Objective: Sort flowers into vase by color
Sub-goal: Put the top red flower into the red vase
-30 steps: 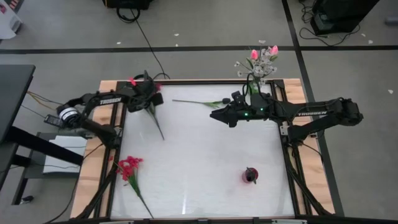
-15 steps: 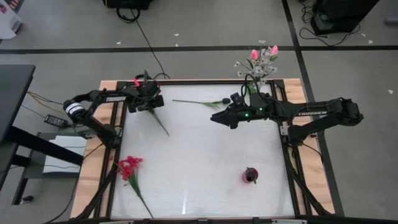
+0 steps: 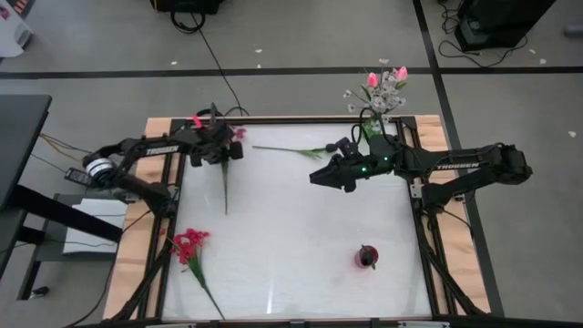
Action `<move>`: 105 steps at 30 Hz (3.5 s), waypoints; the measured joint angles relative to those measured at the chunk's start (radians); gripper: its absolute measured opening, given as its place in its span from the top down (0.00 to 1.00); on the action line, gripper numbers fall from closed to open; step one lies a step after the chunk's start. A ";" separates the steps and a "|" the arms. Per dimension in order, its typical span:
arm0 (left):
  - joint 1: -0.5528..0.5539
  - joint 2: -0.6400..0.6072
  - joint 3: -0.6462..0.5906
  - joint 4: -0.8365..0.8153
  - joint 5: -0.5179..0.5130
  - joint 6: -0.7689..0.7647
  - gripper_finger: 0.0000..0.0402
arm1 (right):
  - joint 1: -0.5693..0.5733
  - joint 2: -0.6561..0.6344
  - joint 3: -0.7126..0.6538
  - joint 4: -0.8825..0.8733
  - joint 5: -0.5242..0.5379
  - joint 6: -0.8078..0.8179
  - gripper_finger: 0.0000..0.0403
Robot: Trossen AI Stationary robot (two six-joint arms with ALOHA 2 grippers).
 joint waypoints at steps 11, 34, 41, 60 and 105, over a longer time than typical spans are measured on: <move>-0.133 -0.271 0.001 0.179 0.007 0.064 0.97 | 0.009 0.000 0.000 0.020 0.011 -0.054 0.34; -0.534 -0.221 0.003 1.294 0.123 0.400 0.97 | 0.025 0.003 0.000 0.032 0.158 -0.468 0.34; -0.630 -0.108 0.026 1.450 0.047 0.479 0.97 | 0.022 0.003 0.000 0.038 0.156 -0.505 0.34; -0.690 0.100 0.330 1.275 0.116 0.679 0.94 | 0.031 0.003 0.000 0.044 0.111 -0.483 0.51; -0.514 -0.377 0.330 0.358 -0.005 0.684 0.49 | 0.066 -0.190 0.000 -0.229 0.452 -0.404 0.96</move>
